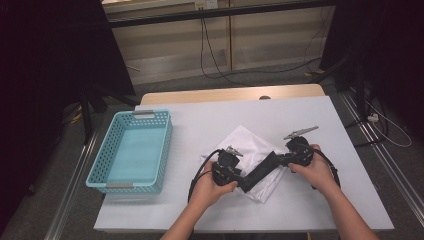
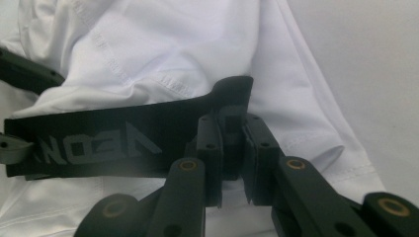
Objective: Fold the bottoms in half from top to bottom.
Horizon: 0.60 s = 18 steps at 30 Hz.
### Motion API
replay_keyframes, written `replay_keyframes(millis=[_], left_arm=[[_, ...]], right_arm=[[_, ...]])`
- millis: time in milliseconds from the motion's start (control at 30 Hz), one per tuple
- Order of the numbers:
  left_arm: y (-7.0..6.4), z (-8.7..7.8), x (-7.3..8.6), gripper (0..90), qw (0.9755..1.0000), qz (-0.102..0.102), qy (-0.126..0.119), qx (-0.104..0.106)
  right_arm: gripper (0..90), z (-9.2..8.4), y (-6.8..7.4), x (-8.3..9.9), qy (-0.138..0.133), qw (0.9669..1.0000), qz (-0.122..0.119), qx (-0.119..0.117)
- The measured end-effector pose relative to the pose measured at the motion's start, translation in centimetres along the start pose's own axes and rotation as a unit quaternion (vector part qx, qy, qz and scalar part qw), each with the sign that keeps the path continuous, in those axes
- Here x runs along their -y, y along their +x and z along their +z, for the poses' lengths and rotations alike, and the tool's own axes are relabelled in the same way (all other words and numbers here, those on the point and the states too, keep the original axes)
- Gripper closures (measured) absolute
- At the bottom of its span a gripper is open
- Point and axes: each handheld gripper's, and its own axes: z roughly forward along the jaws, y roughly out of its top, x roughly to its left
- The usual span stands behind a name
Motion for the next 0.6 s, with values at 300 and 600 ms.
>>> replay_keyframes(millis=[300, 600], left_arm=[[0.1, 0.2, 0.0, 72.7, 0.9999, -0.015, 0.002, 0.004], [-0.6, -0.7, -0.6, 80.7, 0.9995, -0.015, -0.016, 0.02]], right_arm=[[81.2, 0.0, 0.0, 0.0, -0.001, 1.0, 0.005, 0.0], [81.2, -2.0, -0.5, -0.6, -0.03, 0.999, 0.019, -0.026]])
